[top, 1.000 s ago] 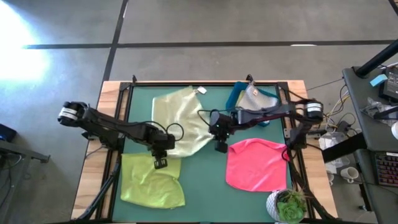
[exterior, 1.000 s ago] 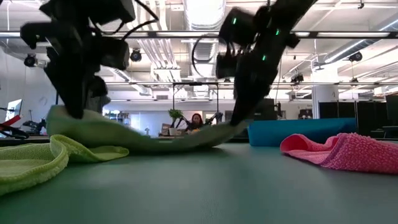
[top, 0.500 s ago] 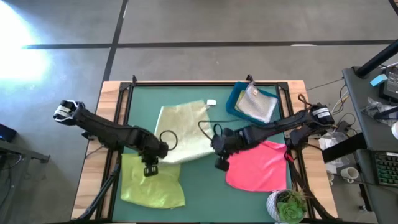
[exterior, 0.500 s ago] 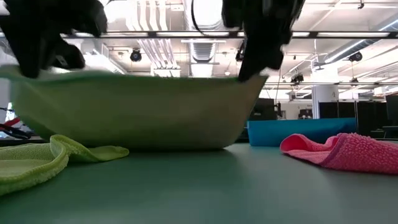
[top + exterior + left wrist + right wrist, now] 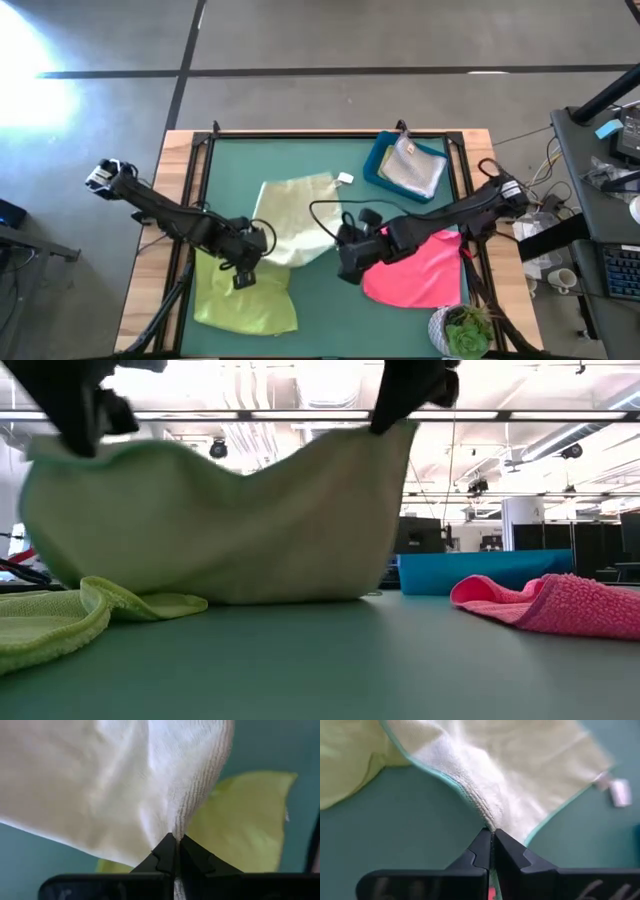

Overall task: Fold microfiber towels
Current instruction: Fold the light green microfiber cloth

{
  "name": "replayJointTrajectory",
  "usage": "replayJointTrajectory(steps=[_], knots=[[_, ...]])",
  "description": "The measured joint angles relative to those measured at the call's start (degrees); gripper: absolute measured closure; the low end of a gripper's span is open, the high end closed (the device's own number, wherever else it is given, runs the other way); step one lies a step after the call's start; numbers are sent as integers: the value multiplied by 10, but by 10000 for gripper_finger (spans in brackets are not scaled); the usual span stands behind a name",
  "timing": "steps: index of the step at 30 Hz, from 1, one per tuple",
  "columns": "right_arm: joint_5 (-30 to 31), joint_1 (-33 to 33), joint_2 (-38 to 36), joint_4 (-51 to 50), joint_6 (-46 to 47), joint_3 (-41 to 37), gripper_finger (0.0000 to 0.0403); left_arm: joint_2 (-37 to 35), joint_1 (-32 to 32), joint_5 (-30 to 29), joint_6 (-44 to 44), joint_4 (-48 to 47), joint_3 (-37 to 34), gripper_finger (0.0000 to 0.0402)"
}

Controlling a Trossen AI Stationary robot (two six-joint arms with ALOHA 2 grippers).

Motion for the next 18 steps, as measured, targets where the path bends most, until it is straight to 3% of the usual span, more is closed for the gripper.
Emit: replayJointTrajectory(steps=[5, 12, 18], knots=[[54, -17, -3, -63, -33, 54, 394, 0, 2, -83, 38, -67, 69, 401], [99, -34, -5, -92, -123, 143, 394, 0, 17, -142, 108, -156, 177, 401], [176, -36, -5, -159, -168, 242, 394, 1, 31, -218, 169, -232, 268, 401]])
